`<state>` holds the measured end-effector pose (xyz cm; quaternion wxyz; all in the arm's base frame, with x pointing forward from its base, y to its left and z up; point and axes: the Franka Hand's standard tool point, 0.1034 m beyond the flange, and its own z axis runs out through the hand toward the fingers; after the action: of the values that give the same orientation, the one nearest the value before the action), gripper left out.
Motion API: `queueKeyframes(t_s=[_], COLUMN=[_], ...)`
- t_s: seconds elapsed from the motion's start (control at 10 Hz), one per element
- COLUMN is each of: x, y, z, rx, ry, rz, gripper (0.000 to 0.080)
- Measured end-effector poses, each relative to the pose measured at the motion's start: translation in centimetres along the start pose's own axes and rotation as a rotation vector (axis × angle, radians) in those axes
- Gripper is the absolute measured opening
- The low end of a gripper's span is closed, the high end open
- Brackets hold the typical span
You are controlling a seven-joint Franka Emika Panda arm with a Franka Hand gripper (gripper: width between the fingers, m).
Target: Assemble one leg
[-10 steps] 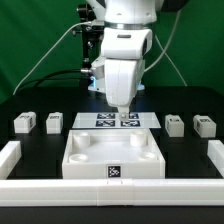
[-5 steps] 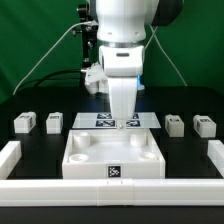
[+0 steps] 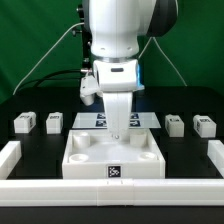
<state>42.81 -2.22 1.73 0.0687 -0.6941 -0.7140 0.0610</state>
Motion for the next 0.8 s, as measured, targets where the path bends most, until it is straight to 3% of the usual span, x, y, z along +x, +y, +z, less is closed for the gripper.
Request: queueKeyframes(t_s=[0.4, 0.5, 0.6, 0.8], x=[-0.13, -0.14, -0.14, -0.16], y=[0.49, 0.50, 0.49, 0.47], z=[0.58, 0.54, 0.54, 0.60], rx=[0.003, 0.003, 0.003, 0.004], ry=[0.004, 0.004, 0.004, 0.004], rz=[0.014, 0.020, 0.029, 0.030], gripper=[0.0649, 0.0522, 0.0522, 0.0250])
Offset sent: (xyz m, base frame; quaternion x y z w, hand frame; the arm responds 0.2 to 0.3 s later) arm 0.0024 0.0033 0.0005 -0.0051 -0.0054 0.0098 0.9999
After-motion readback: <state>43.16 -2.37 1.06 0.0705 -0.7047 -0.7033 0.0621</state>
